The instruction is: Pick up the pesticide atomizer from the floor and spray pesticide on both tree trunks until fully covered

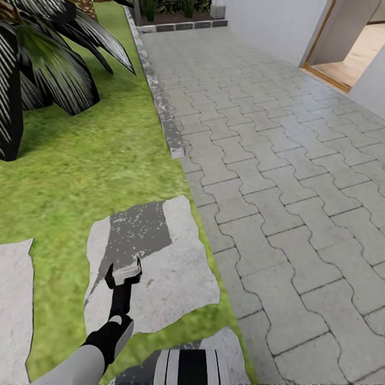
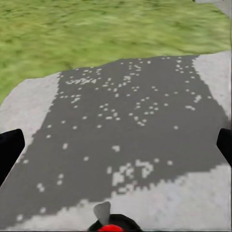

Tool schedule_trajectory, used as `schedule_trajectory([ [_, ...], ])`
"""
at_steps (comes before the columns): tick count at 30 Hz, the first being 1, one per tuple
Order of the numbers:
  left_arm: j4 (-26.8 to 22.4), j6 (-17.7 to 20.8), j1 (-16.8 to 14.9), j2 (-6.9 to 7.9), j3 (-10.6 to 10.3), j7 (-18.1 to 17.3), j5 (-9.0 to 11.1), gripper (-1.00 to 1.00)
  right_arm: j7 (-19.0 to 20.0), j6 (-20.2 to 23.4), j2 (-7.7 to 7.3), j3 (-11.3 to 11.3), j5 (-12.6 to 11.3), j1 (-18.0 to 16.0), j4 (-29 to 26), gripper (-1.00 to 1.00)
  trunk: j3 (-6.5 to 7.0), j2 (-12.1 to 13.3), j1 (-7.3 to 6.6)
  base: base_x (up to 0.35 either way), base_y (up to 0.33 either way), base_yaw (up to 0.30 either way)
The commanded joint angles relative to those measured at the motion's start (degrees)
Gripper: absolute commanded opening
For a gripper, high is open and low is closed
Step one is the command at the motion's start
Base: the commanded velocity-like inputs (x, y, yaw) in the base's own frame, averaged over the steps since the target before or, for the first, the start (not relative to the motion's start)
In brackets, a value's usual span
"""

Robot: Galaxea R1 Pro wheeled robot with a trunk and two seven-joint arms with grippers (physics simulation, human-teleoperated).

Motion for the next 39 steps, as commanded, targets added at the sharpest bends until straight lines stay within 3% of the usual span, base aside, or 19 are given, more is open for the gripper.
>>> schedule_trajectory([
  [1, 0.03, -0.15, -0.03, -0.19, 0.11, 0.27, -0.28, 1.00, 0.01, -0.22, -0.02, 0.11, -0.44, 0.00, -0.05, 1.00, -0.26, -0.03, 0.01, 0.000, 0.000, 0.000],
  [9, -0.02, -0.21, -0.03, -0.86, 0.21, 0.37, -0.21, 1.00, 0.01, -0.22, -0.02, 0.11, -0.44, 0.00, -0.05, 1.00, -1.15, -0.08, 0.12, 0.000, 0.000, 0.000],
  [15, -0.01, -0.21, -0.03, -0.93, 1.51, 0.38, -0.19, 1.00, 0.01, -0.22, -0.02, 0.11, -0.44, 0.00, -0.05, 1.00, -1.81, -0.12, 0.19, 0.000, 0.000, 0.000],
  [39, 0.03, -0.21, -0.03, -0.94, 2.17, 0.38, -0.21, 1.00, -0.05, -0.38, 0.15, 0.19, -0.44, 0.00, -0.22, 1.00, -1.62, -0.12, 0.19, 0.000, 0.000, 0.033],
])
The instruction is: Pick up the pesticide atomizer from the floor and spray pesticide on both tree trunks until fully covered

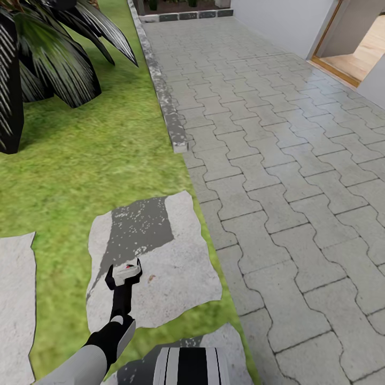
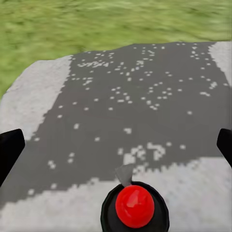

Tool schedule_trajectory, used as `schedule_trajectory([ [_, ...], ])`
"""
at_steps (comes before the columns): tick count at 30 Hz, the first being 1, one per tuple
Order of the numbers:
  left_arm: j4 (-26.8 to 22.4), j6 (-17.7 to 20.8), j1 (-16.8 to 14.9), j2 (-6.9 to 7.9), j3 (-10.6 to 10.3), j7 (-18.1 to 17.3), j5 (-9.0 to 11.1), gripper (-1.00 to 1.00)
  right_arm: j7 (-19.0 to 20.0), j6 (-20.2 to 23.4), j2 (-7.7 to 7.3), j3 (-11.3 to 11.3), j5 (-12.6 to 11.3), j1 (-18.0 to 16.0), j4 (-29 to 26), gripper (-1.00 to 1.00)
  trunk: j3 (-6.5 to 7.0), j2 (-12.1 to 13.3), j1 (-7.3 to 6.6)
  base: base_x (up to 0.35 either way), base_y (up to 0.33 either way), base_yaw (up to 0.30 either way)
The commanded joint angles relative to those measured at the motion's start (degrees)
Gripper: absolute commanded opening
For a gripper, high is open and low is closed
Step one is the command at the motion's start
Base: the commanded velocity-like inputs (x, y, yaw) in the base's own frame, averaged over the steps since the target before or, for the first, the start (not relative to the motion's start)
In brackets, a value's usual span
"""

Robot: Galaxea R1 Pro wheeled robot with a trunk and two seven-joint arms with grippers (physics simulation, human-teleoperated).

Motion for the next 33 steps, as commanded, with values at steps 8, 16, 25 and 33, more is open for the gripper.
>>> schedule_trajectory([
  [8, 0.03, -0.09, -0.03, -0.57, 0.23, 0.06, -0.36, 1.00, 0.04, -0.23, -0.02, 0.11, -0.44, 0.00, -0.05, 1.00, -0.03, -0.01, -0.01, 0.000, -0.052, 0.001],
  [16, 0.03, -0.07, -0.03, -0.74, 0.21, 0.06, -0.37, 1.00, 0.06, -0.22, -0.02, 0.11, -0.44, 0.00, -0.05, 1.00, -0.03, -0.01, -0.01, 0.000, -0.040, 0.000],
  [25, 0.03, -0.07, -0.03, -0.75, 0.23, 0.06, -0.37, 1.00, 0.01, -0.23, -0.02, 0.11, -0.44, 0.00, -0.05, 1.00, -0.02, -0.01, -0.01, 0.000, -0.003, 0.021],
  [33, 0.01, -0.14, -0.03, -0.74, 0.27, 0.06, -0.37, 1.00, 0.05, -0.19, -0.02, 0.11, -0.44, 0.00, -0.05, 1.00, 0.02, -0.01, -0.01, 0.000, 0.000, 0.049],
])
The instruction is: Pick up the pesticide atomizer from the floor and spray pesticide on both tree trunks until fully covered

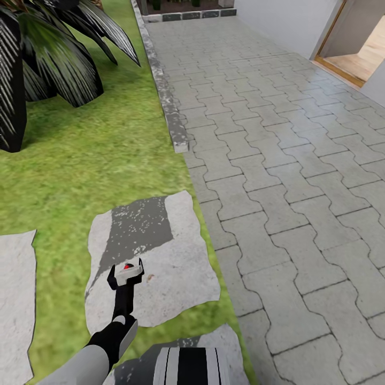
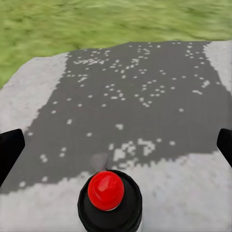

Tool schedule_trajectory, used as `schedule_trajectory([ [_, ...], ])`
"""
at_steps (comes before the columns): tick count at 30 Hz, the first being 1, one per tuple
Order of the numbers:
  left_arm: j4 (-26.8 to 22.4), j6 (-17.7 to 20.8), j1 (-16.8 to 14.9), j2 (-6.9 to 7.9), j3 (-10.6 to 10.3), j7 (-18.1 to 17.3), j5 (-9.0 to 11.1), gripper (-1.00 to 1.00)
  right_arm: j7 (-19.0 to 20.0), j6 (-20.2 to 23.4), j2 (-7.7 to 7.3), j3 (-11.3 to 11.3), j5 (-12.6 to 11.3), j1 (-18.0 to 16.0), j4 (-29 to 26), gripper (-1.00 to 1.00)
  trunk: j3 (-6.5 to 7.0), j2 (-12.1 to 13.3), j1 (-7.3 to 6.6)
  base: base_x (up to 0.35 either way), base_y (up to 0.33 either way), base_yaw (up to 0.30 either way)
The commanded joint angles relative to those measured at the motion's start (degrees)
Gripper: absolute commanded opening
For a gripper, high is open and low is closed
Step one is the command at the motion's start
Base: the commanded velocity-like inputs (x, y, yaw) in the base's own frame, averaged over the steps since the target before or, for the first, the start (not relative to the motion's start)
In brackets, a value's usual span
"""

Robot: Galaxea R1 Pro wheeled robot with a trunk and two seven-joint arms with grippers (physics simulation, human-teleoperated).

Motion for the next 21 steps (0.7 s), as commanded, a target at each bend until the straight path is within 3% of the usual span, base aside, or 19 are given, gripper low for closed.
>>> schedule_trajectory([
  [1, 0.02, -0.16, -0.03, -0.04, 0.28, 0.07, -0.30, 1.00, 0.01, -0.23, -0.02, 0.11, -0.44, 0.00, -0.05, 1.00, -0.03, -0.01, -0.01, 0.000, 0.000, 0.008],
  [21, 0.06, -0.09, -0.03, -0.04, 0.85, 0.07, -0.31, 1.00, 0.01, -0.20, -0.02, 0.11, -0.44, 0.00, -0.05, 1.00, -0.03, -0.01, -0.01, 0.041, 0.011, 0.004],
])
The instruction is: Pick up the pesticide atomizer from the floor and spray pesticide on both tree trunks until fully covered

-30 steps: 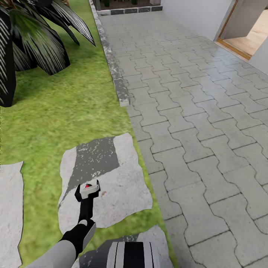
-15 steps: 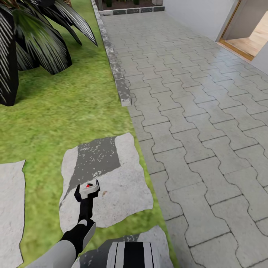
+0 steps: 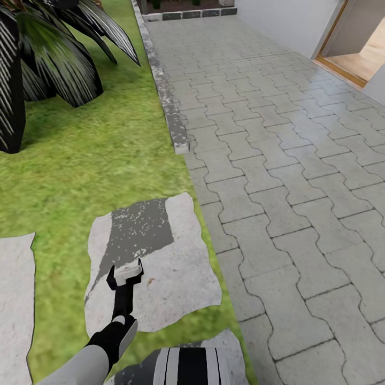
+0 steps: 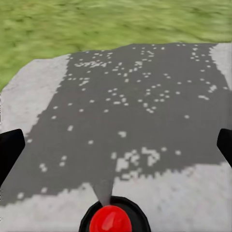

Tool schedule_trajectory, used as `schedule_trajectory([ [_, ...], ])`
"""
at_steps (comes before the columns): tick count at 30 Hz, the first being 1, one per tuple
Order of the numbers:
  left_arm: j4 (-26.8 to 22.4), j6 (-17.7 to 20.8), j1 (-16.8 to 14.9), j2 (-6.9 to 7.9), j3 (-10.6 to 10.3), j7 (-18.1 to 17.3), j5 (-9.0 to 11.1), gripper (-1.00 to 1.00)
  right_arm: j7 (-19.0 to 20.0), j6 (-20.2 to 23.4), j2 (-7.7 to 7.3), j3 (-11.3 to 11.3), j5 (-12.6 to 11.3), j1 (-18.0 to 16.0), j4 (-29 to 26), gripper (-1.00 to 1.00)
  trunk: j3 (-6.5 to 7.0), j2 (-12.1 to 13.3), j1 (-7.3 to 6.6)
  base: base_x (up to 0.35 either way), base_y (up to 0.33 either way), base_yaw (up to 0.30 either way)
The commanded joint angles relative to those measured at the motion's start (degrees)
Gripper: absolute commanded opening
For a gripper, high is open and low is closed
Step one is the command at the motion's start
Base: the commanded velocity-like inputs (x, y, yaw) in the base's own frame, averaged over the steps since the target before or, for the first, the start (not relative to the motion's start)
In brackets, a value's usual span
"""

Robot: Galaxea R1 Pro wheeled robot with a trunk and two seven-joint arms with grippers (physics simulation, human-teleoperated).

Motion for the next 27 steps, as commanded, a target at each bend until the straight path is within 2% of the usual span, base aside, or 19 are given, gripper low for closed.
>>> schedule_trajectory([
  [1, 0.04, -0.16, -0.03, -0.05, 0.33, 0.02, -0.31, 1.00, 0.01, -0.21, -0.02, 0.11, -0.44, 0.00, -0.05, 1.00, -0.02, -0.01, -0.01, 0.003, 0.001, 0.124],
  [9, 0.04, -0.16, -0.03, -0.05, 0.36, 0.02, -0.31, 1.00, 0.02, -0.23, -0.02, 0.11, -0.44, 0.00, -0.05, 1.00, 0.05, -0.01, -0.01, 0.001, 0.000, 0.129],
  [27, 0.04, -0.16, -0.03, -0.14, 0.37, 0.02, -0.31, 1.00, 0.02, -0.27, -0.02, 0.11, -0.44, 0.00, -0.05, 1.00, 0.05, -0.01, -0.01, -0.042, -0.030, 0.007],
])
